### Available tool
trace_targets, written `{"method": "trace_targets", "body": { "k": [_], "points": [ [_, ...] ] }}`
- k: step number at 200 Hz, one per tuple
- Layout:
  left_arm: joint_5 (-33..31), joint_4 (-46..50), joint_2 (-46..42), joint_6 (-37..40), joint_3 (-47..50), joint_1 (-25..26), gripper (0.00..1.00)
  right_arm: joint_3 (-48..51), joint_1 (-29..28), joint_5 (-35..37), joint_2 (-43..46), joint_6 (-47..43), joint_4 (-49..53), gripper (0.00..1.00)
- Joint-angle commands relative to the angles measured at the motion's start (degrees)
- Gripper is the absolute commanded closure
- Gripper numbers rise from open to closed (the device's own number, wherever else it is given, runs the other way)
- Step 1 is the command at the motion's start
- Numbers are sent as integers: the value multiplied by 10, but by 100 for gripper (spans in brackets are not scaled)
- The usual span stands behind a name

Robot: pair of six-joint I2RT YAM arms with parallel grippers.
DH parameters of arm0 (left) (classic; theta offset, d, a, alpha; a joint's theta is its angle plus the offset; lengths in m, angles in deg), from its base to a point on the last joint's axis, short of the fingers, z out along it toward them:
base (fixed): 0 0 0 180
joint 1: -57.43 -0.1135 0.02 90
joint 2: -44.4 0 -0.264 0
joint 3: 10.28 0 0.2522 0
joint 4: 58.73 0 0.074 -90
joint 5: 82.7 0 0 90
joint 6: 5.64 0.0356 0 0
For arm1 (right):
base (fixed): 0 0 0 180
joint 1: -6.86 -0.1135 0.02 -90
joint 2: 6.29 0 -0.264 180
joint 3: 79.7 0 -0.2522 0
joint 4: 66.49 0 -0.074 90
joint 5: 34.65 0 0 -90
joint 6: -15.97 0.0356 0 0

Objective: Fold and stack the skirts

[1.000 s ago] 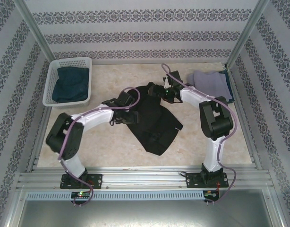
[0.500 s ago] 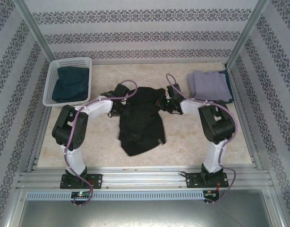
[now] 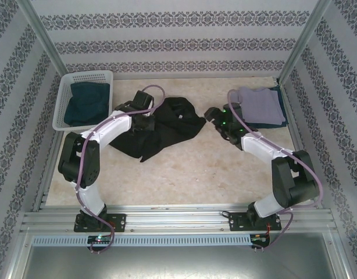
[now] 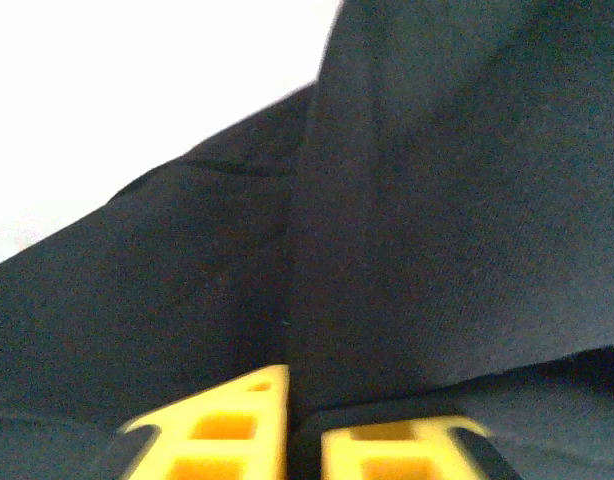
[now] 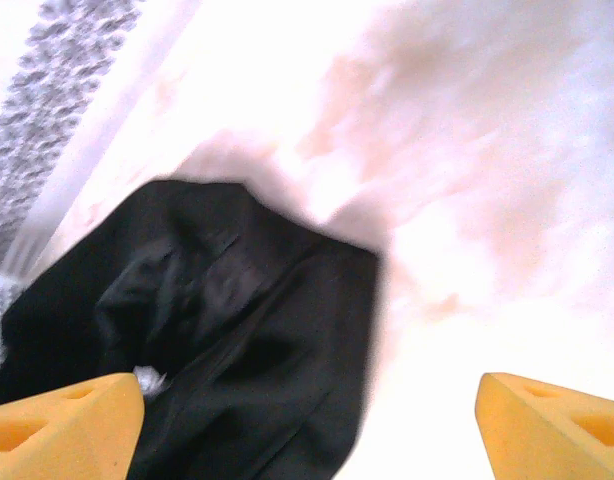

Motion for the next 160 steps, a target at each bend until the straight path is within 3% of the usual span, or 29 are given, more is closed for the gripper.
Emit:
{"method": "trace_targets", "body": {
  "k": [1,13,33,48,77,100,120,160],
  "points": [
    [3,9,-42,-6,17,-5,43,7,27,-62,-14,-61,42,13],
    [4,17,-53,-11,24,-13,34,1,42,-87,-19,-87,50,13],
    [40,16,-88,-22,48,-34,29,-21,63,-167,-44,-154,42,14],
    [74,2,-127,-31,80,-47,20,-59,65,-218,-74,-232,59,15],
    [96,1,-196,-98,137,-61,0,-177,70,-281,-163,-381,172,24],
    [95,12,-229,-198,177,-62,0,-285,65,-270,-240,-497,291,35],
    [99,-10,-251,-285,226,-62,0,-378,66,-244,-308,-540,379,43],
    [62,-85,-292,-396,309,-66,0,-437,58,-213,-359,-450,415,48]
  ]
}}
